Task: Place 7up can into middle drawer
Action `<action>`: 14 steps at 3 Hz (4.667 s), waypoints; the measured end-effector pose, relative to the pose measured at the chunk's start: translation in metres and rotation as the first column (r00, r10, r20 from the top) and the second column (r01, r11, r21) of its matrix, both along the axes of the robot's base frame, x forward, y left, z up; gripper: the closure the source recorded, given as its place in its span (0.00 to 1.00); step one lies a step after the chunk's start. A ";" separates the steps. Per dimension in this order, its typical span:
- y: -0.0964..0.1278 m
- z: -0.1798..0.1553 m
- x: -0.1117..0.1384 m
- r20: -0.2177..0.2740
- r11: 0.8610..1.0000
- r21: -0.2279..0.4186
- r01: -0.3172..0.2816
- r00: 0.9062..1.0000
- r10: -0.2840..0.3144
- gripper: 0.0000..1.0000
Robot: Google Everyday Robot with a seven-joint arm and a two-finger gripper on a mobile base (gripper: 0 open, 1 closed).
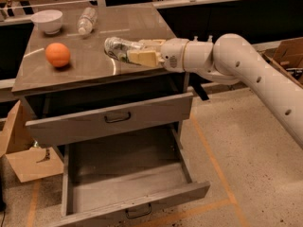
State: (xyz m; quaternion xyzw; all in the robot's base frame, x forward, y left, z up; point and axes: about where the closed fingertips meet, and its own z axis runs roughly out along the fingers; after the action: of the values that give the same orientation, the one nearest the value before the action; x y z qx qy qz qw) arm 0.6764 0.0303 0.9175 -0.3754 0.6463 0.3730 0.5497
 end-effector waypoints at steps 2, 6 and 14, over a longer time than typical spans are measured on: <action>0.010 -0.015 -0.090 -0.073 0.990 -0.025 -0.136 0.988 0.134 1.00; 0.004 -0.088 -0.174 -0.254 0.958 -0.223 -0.182 0.959 0.123 1.00; 0.082 -0.440 -0.133 -0.183 0.858 -0.334 -0.391 0.920 0.348 1.00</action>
Offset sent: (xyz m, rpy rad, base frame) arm -0.1522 0.0084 -0.0279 -0.0945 0.1163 0.2597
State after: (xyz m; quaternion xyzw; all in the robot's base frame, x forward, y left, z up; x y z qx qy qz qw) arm 0.5437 0.1121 0.4770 -0.5654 0.6508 0.3664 0.3500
